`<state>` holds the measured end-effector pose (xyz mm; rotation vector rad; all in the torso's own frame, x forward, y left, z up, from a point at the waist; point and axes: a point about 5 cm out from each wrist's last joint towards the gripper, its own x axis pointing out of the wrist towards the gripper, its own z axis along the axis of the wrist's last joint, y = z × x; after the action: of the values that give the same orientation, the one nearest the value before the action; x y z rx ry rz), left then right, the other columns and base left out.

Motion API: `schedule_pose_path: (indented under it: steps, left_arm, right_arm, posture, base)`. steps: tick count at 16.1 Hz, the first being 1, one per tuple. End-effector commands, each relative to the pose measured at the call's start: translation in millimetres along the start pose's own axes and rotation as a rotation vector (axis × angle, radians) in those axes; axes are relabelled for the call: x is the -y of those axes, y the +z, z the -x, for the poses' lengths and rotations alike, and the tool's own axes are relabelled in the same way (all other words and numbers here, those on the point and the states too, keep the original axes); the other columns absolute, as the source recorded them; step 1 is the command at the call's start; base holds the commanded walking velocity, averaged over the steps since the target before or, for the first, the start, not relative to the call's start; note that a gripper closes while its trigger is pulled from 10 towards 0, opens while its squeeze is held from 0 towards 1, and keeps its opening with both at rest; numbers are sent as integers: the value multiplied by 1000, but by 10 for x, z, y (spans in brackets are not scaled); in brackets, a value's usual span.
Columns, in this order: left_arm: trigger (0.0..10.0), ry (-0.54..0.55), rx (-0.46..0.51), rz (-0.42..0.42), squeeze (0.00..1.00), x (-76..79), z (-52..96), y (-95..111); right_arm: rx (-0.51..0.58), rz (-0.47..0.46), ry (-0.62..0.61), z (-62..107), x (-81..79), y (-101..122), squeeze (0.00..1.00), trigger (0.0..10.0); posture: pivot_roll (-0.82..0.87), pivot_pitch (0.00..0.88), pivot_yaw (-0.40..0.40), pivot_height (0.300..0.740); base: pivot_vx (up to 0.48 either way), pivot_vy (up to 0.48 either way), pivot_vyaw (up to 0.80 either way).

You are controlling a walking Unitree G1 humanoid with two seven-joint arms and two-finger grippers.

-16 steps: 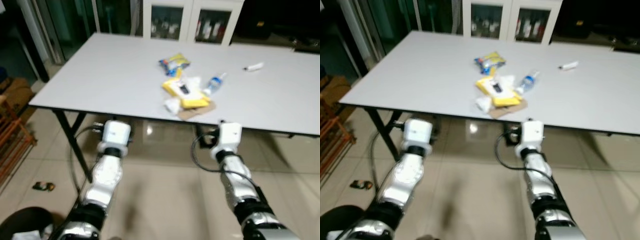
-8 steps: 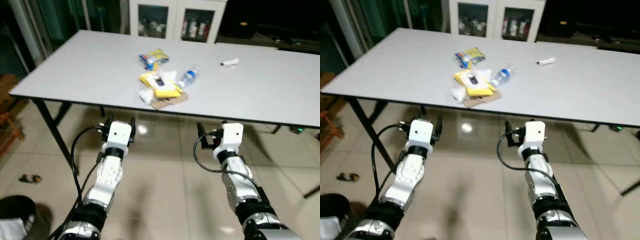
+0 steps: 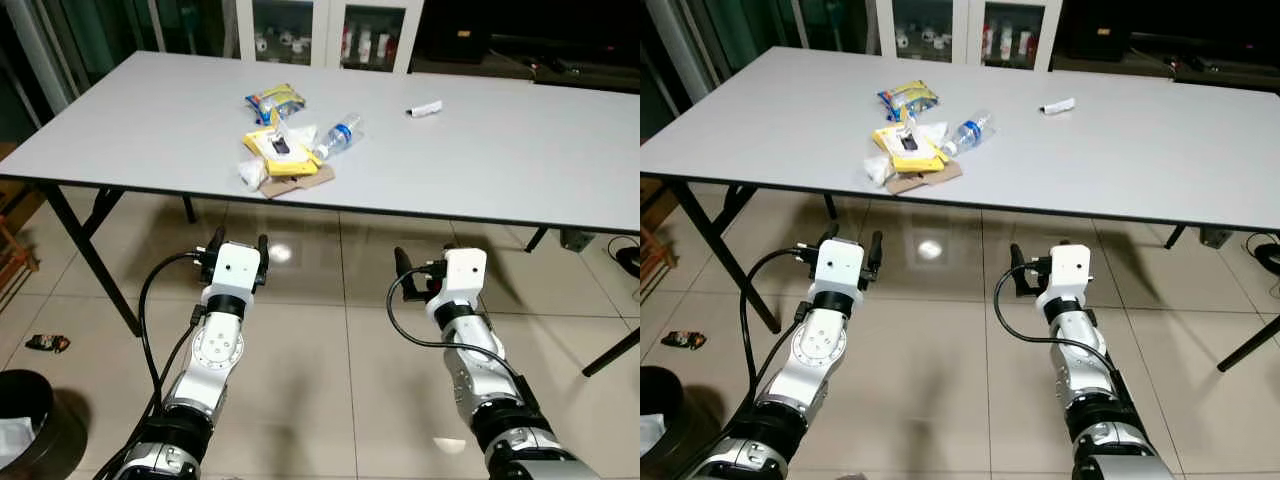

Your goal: Picking trash to rubbish bin

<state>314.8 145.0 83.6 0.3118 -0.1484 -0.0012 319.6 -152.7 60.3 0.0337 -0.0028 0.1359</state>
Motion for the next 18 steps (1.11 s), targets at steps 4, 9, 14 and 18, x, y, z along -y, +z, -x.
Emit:
schedule_pose_path:
  steps: [4, 9, 14, 18]
  left_arm:
    - [10000, 27, -22, -9, 0, -76, -25, -12]
    - [10000, 30, -15, -9, 0, -89, -31, -2]
    - [10000, 27, -9, -13, 0, -90, -41, 14]
    - [10000, 36, -9, -20, 0, -113, -50, 18]
  right_arm:
    - [11, -14, 21, -38, -52, 40, 0, 10000]
    - [13, -20, 19, -50, -56, 51, 0, 10000]
    - [11, -24, 22, -52, -67, 47, 0, 10000]
    - [10, -24, 22, -52, -70, 45, 0, 10000]
  posture:
    - [22, 17, -52, 740]
    - [23, 8, -50, 740]
    - [24, 8, -49, 740]
    - [26, 15, -50, 740]
  base:
    - [89, 0, 0]
    - [400, 0, 0]
    - [402, 0, 0]
    - [413, 0, 0]
